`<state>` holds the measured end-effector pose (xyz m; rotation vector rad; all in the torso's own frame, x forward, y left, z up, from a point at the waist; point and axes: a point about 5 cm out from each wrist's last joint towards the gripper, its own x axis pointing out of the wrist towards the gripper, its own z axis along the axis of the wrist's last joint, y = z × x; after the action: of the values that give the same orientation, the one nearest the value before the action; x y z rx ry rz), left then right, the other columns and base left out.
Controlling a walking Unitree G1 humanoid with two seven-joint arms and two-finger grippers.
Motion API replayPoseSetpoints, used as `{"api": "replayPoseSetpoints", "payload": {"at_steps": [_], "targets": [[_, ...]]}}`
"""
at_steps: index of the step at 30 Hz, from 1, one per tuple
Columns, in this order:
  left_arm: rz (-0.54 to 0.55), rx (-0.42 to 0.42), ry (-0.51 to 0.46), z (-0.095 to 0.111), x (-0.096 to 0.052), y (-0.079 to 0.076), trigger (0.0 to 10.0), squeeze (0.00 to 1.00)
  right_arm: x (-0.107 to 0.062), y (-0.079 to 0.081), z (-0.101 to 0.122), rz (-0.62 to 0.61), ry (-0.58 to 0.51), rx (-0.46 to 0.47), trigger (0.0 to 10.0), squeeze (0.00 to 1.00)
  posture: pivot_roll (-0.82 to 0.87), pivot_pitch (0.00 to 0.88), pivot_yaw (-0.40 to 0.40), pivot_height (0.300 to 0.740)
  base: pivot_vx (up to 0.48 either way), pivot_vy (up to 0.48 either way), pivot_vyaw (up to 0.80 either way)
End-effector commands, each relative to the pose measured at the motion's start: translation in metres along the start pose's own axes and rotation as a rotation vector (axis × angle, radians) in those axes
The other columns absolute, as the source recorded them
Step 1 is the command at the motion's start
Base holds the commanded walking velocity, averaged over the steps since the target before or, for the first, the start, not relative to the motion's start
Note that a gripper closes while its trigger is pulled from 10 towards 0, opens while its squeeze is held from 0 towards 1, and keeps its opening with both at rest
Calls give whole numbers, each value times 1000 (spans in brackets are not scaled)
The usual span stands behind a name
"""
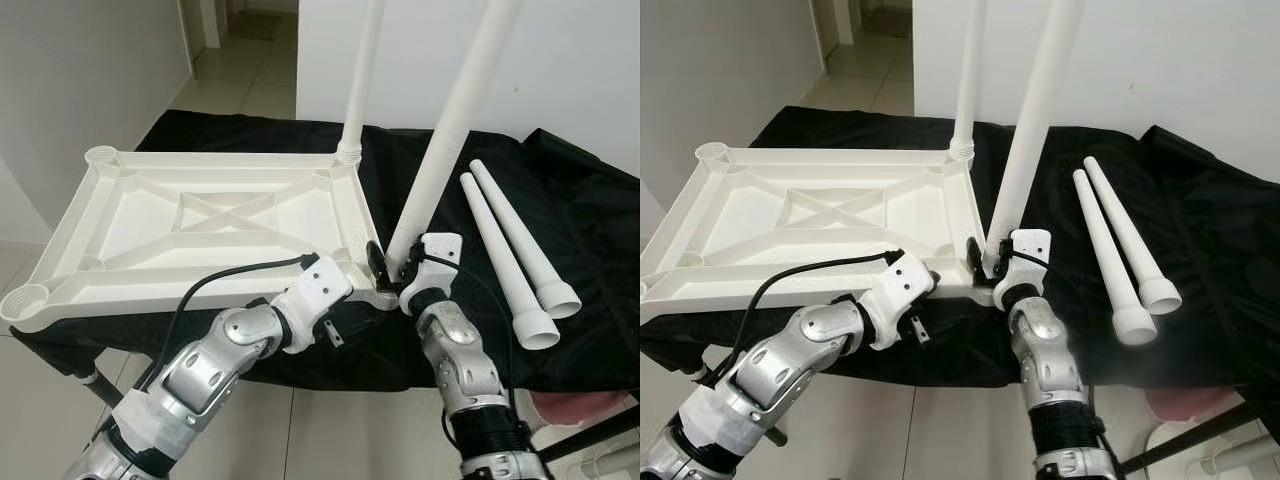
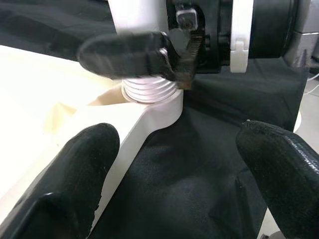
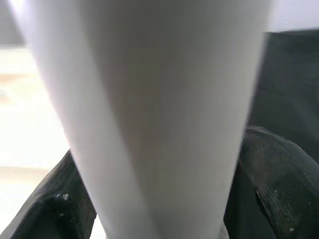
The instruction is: Building children table
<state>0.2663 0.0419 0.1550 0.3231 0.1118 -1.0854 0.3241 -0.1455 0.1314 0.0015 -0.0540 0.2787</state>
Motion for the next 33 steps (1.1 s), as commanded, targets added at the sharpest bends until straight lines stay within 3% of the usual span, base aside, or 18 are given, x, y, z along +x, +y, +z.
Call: {"api": "replayPoseSetpoints", "payload": {"at_steps": [1,6,7,8,9,12,13,23,24,25,32,33], "targets": [[-81,16,10,0,2,-4,10000,0,2,3,0,69,-3,-31,10000,0,0,0,-12,740,0,0,0],[-84,19,11,0,2,-3,10000,0,8,-1,1,165,13,-85,10000,0,1,0,-10,740,0,0,0],[-84,20,12,0,2,-2,10000,0,9,-2,1,184,19,-97,6627,0,4,0,-10,740,0,0,0],[-84,20,12,0,2,-2,10000,0,9,-2,1,184,19,-97,6627,0,4,0,-10,740,0,0,0],[-84,21,12,0,2,-2,10000,0,10,-3,1,197,24,-105,4980,0,4,0,-10,740,0,0,0],[-83,23,12,0,2,-2,10000,0,11,-3,1,209,29,-107,4706,0,5,0,-11,740,0,0,0],[-82,24,12,0,2,-2,10000,0,11,-3,0,215,34,-110,0,0,7,0,-11,740,0,0,0],[-81,19,14,-1,2,-3,10000,0,6,-7,-10,235,59,-111,0,0,9,0,-16,740,0,0,0],[-82,17,14,-1,2,-4,10000,0,5,-9,-11,221,65,-103,1843,0,9,0,-18,740,0,0,0],[-85,14,16,-2,1,-5,10000,0,4,-10,-12,196,70,-90,10000,0,10,0,-23,740,0,0,0],[-93,6,20,-3,1,-8,10000,0,2,-11,-12,117,65,-62,10000,0,9,0,-26,740,0,0,0],[-94,5,23,-4,1,-8,10000,0,1,-13,-12,37,75,-50,10000,0,6,0,-30,740,0,0,0]]}}
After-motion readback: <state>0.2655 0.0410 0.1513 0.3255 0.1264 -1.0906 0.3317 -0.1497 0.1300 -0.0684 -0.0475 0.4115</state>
